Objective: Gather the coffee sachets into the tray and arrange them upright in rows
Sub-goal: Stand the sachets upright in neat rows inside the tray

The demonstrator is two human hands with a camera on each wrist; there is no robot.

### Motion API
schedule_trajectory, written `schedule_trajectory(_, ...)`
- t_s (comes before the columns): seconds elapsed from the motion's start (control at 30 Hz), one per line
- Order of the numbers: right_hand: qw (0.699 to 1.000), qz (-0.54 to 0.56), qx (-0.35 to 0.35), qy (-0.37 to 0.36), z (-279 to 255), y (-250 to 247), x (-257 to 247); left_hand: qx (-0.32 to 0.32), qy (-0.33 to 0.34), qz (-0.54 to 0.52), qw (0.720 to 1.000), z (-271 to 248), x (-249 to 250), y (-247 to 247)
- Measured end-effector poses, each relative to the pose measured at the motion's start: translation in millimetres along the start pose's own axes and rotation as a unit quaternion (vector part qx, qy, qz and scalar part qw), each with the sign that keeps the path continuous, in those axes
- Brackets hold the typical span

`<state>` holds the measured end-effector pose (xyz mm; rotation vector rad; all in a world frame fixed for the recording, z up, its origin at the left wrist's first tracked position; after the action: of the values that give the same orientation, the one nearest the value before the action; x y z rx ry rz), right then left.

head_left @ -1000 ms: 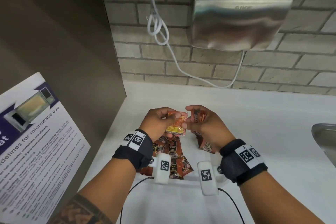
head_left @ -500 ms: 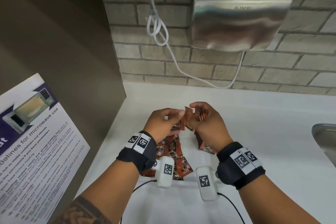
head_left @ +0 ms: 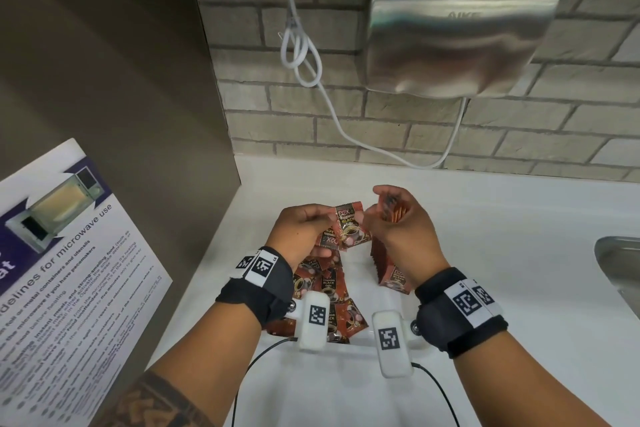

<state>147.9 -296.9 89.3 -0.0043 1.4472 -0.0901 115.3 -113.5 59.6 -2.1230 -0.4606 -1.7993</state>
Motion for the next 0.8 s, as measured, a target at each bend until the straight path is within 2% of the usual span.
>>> schedule_trajectory(0.07, 0.999, -0.028, 0.007, 0.024, 4.3, -3.4, 5.0, -0.001, 0.006, 0.011, 1.0, 1.1, 1.3, -2.1)
schedule_trajectory(0.17, 0.993, -0.023, -0.071, 0.094, 2.0, 1.1, 13.7, -0.029, 0.019, 0.026, 0.999, -1.3, 3.4, 1.8)
schedule_trajectory(0.27, 0.985, 0.013, -0.121, 0.119, -3.6, 7.0, 16.0, -0.081, 0.038, 0.027, 0.996, -5.9, 5.3, 9.5)
schedule_trajectory(0.37, 0.985, 0.047, -0.1, 0.132, -0.3, 2.8, 17.7, -0.093, 0.053, 0.018, 0.994, -3.5, 3.8, 7.2)
schedule_trajectory(0.53, 0.98, 0.094, -0.074, 0.162, 3.1, -7.1, 20.2, -0.041, 0.031, 0.019, 0.999, 3.9, -1.1, -2.5)
schedule_trajectory(0.63, 0.987, 0.058, -0.055, 0.14, 3.2, -9.0, 19.9, -0.03, 0.086, 0.072, 0.993, 4.3, 3.0, -3.6)
schedule_trajectory(0.73, 0.991, 0.026, -0.045, 0.126, 2.7, -10.4, 17.9, -0.077, 0.117, 0.117, 0.983, -1.1, 8.4, -4.2)
schedule_trajectory(0.8, 0.991, 0.002, -0.054, 0.125, 4.4, -11.1, 18.6, -0.128, 0.144, 0.185, 0.964, -5.5, 12.7, -2.1)
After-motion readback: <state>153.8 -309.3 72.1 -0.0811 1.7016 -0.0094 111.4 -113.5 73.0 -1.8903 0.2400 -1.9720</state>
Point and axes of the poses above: each hand's wrist, its own z-axis towards the middle knuckle, its own y-axis out of the palm, x = y × z, the point moved 4 cm from there along z, towards the middle knuckle, and after that the axes turned 13 degrees about x, right-handed, at the moved point
